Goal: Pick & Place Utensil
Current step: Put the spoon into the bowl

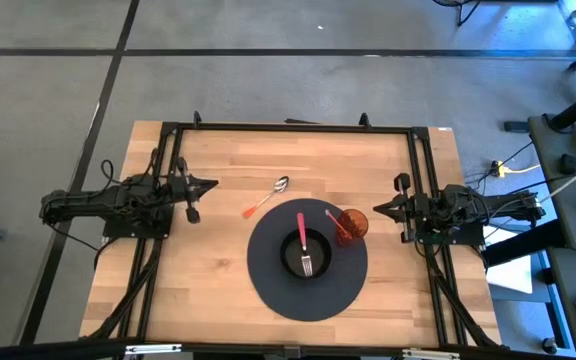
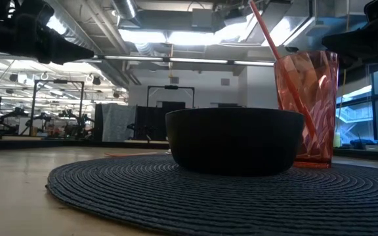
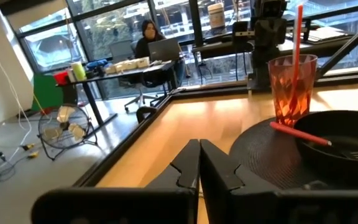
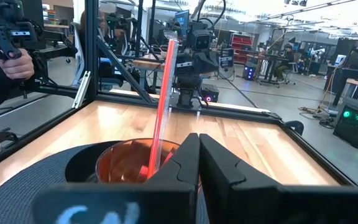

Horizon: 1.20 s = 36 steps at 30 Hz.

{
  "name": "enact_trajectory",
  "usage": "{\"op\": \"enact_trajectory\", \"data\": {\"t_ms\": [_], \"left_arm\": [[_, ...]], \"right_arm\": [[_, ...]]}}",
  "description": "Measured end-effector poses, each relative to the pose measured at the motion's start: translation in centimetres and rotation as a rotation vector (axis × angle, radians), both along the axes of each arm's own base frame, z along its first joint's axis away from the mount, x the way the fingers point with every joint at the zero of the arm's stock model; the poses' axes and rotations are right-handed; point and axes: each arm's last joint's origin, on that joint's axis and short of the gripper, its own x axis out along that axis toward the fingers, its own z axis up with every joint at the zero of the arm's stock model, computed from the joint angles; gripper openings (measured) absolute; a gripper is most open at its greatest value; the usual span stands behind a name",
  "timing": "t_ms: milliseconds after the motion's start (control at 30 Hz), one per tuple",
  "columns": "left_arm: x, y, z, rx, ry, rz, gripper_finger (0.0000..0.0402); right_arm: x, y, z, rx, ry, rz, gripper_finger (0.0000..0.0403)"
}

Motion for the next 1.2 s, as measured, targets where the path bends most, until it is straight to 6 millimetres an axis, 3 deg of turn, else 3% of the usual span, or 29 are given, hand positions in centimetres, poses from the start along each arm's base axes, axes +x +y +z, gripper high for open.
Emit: {"op": "enact_trajectory", "data": {"t_ms": [1200], "left_arm": [[-0.01,0.01,-0.47,0.031,0.058,0.003,0.0003]], "right_arm": [[0.0,0.0,0.0,-0.003,0.0,-0.001,0.0012]]}}
